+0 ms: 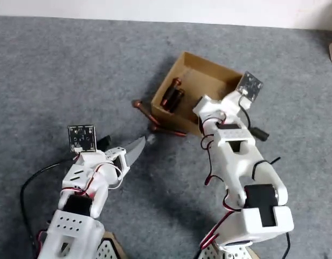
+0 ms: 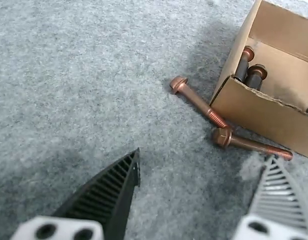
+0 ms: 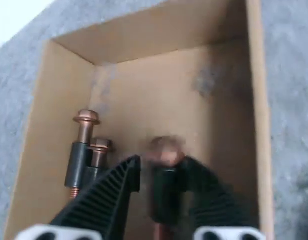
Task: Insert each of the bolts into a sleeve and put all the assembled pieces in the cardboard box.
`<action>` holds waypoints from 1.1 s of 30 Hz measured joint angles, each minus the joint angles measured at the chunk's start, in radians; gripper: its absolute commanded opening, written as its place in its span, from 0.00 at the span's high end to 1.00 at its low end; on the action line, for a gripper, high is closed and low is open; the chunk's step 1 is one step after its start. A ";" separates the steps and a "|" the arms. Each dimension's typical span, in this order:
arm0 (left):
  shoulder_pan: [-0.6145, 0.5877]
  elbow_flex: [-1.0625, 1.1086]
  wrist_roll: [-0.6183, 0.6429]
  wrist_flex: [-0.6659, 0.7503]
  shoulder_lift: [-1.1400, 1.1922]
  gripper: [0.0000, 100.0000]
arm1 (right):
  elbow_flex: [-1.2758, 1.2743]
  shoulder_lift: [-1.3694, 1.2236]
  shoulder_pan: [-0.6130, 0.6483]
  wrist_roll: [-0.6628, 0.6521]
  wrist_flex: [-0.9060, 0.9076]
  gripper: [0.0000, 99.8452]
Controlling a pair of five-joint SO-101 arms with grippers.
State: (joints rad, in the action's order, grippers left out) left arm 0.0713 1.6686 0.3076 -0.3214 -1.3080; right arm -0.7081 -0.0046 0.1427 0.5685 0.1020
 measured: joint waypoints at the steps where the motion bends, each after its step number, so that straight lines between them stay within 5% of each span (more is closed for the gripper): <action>1: 0.000 0.003 0.000 0.000 0.000 0.65 | 0.002 0.012 0.003 -0.020 0.000 0.81; 8: 0.000 0.003 -0.002 0.000 0.000 0.65 | -0.008 0.222 -0.018 -0.011 0.028 0.89; 14: 0.000 0.003 -0.002 0.000 0.000 0.65 | -0.143 0.459 -0.187 0.129 0.032 0.89; 22: 0.000 0.003 -0.002 0.000 0.000 0.65 | -0.296 0.523 -0.330 0.132 0.041 0.89; 33: 0.000 0.003 -0.002 0.000 0.000 0.65 | -0.299 0.526 -0.445 -0.658 0.233 0.89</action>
State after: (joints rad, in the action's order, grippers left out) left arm 0.0713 1.6717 0.3061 -0.3214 -1.3080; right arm -1.0073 0.5217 -0.3023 -0.0898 0.3353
